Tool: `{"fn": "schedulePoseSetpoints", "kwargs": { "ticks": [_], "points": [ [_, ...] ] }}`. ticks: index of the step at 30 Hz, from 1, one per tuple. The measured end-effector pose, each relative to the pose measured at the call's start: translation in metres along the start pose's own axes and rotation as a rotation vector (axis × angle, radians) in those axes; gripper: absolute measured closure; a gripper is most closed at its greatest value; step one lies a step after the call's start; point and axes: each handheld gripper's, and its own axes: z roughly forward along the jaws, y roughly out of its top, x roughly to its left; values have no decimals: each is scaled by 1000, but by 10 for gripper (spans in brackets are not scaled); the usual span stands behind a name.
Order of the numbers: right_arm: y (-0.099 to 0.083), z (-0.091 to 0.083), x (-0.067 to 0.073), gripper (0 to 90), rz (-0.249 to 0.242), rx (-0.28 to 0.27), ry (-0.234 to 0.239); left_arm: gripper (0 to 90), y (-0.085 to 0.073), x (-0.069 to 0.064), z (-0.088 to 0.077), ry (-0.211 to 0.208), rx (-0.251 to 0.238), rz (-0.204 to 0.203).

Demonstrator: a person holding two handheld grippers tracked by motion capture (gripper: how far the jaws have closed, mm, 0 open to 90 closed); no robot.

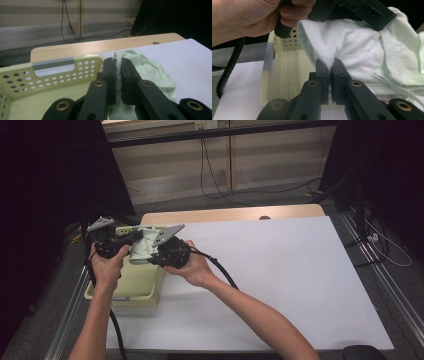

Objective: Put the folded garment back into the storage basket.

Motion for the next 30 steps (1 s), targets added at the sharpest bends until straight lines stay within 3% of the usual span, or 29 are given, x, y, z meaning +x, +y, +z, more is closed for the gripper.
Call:
{"fn": "schedulePoseSetpoints", "kwargs": {
  "ticks": [16,30],
  "points": [
    [12,19,5,860,-17,-2,4,840,-2,16,-9,45,1,-16],
    [11,37,5,860,-13,12,18,839,-11,30,-12,76,19,-29]
  ]
}}
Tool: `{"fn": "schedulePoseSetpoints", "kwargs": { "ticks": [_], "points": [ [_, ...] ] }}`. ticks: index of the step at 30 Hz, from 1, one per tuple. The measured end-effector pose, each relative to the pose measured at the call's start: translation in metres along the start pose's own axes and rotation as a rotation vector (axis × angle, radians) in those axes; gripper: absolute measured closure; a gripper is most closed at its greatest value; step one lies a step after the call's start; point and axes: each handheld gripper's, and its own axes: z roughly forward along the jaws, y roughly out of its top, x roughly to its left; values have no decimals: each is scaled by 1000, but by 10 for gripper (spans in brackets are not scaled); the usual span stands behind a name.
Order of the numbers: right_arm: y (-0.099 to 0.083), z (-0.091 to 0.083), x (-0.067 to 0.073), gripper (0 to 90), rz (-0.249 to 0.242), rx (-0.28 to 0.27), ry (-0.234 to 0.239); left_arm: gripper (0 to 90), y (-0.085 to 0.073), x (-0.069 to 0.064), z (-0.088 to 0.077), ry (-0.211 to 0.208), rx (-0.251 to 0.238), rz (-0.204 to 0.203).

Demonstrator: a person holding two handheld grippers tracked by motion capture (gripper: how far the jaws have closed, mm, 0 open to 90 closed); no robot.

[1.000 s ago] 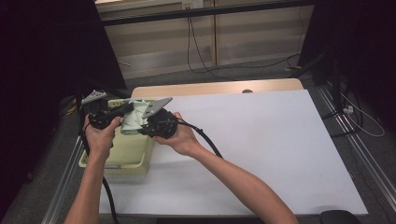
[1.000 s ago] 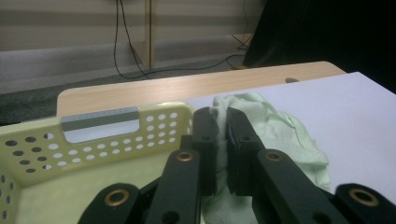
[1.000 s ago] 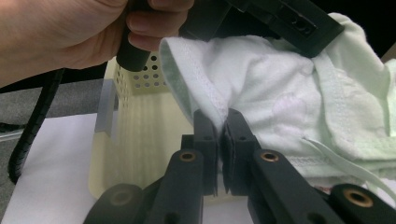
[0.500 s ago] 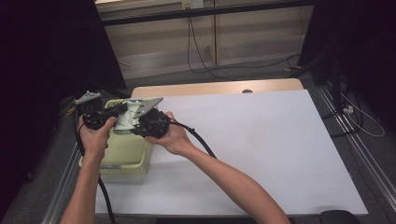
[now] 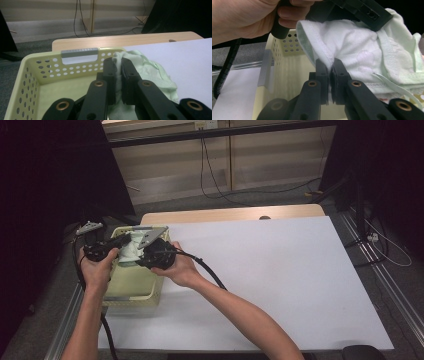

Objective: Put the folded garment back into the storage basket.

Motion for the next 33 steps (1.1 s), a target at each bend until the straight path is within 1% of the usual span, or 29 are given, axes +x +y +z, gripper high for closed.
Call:
{"fn": "schedulePoseSetpoints", "kwargs": {
  "ticks": [4,5,9,11,14,16,18,21,27,33],
  "points": [
    [-2,5,0,860,6,3,5,840,-2,2,1,15,13,6],
    [-2,6,-1,860,1,7,4,839,-2,2,1,17,13,8],
    [-4,8,-2,860,6,11,4,840,-4,4,2,24,18,6],
    [-5,10,-2,860,9,15,7,840,-6,5,3,26,18,1],
    [-7,13,-3,860,7,22,11,840,-10,7,5,31,34,-1],
    [-8,15,-3,860,11,26,13,840,-13,9,8,34,38,-13],
    [-10,17,-4,860,15,29,15,840,-16,10,10,38,50,-16],
    [-13,21,-5,860,20,37,17,840,-18,11,12,38,51,-23],
    [-16,25,-5,860,22,47,20,839,-22,13,16,43,65,-23],
    [-20,28,-6,860,27,55,29,840,-26,11,19,50,90,-21]
  ]
}}
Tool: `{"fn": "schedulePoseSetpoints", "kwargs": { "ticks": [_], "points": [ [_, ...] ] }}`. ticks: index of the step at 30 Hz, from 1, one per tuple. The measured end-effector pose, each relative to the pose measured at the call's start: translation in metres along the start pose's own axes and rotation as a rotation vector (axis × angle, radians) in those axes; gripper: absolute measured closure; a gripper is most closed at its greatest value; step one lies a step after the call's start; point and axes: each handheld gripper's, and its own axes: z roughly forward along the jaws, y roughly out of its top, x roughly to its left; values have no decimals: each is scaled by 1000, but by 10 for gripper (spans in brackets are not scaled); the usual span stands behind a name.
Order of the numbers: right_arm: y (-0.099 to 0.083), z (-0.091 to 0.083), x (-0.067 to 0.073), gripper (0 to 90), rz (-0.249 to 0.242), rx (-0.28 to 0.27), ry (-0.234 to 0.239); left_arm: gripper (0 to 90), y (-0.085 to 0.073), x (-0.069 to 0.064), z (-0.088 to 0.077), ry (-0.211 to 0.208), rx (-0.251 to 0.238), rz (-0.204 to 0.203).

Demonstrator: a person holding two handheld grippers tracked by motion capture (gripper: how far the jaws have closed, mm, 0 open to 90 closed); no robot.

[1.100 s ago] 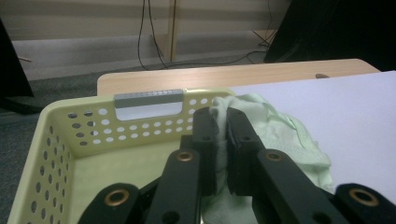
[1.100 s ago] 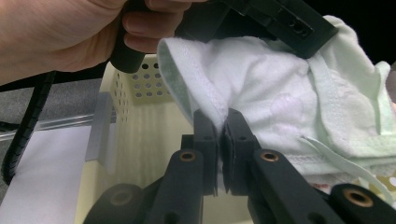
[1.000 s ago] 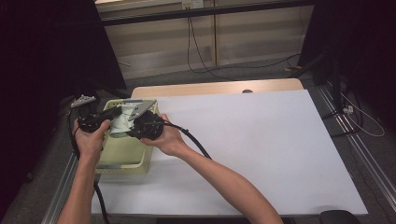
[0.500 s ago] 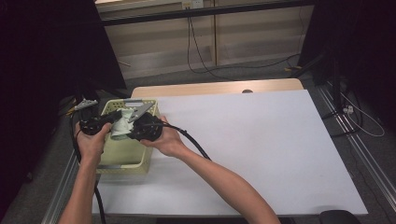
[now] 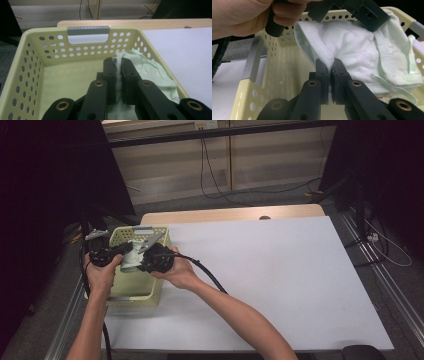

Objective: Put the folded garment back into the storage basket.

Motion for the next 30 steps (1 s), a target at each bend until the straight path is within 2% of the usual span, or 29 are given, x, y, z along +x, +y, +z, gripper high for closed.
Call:
{"fn": "schedulePoseSetpoints", "kwargs": {
  "ticks": [11,27,30],
  "points": [
    [-6,4,-2,859,8,11,-2,839,-5,3,9,-1,21,-16],
    [-17,11,-3,859,19,32,12,839,-11,-5,21,-5,77,29],
    [-18,13,-2,858,24,33,16,838,-12,-4,22,-4,75,18]
  ]
}}
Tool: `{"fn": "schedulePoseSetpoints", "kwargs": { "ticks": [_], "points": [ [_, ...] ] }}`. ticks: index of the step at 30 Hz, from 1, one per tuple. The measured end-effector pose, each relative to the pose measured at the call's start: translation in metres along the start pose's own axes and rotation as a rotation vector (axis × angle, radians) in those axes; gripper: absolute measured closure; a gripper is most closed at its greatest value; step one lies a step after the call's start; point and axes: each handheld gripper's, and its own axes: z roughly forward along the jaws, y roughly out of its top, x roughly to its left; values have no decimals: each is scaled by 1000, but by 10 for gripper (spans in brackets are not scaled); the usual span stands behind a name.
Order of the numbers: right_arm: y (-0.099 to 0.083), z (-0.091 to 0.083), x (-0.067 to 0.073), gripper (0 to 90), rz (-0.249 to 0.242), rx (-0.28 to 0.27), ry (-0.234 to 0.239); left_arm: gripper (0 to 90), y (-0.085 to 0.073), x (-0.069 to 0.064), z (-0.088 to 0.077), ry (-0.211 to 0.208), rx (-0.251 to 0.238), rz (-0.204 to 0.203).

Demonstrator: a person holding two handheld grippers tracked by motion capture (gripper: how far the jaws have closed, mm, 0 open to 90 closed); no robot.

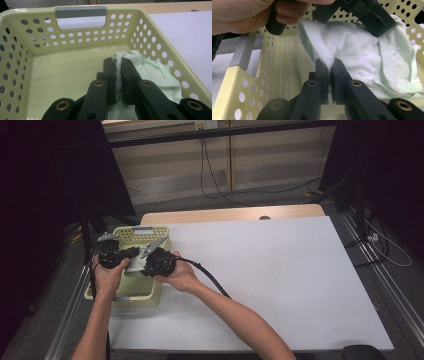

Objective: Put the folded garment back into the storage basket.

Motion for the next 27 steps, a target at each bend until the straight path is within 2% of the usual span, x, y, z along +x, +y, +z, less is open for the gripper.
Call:
{"fn": "schedulePoseSetpoints", "kwargs": {
  "ticks": [4,9,11,17,20,27],
  "points": [
    [-2,1,-1,857,15,-11,8,838,-2,1,2,0,13,-5],
    [-4,3,-2,856,19,1,8,838,-3,2,5,5,26,-14],
    [-5,4,-2,856,19,1,9,838,-3,2,6,9,38,-4],
    [-6,6,-3,852,23,7,10,836,-4,1,8,8,32,10],
    [-6,6,-3,847,19,9,7,836,-4,4,10,5,27,-11],
    [-7,9,-3,829,29,13,8,833,-2,5,13,7,54,-5]
  ]
}}
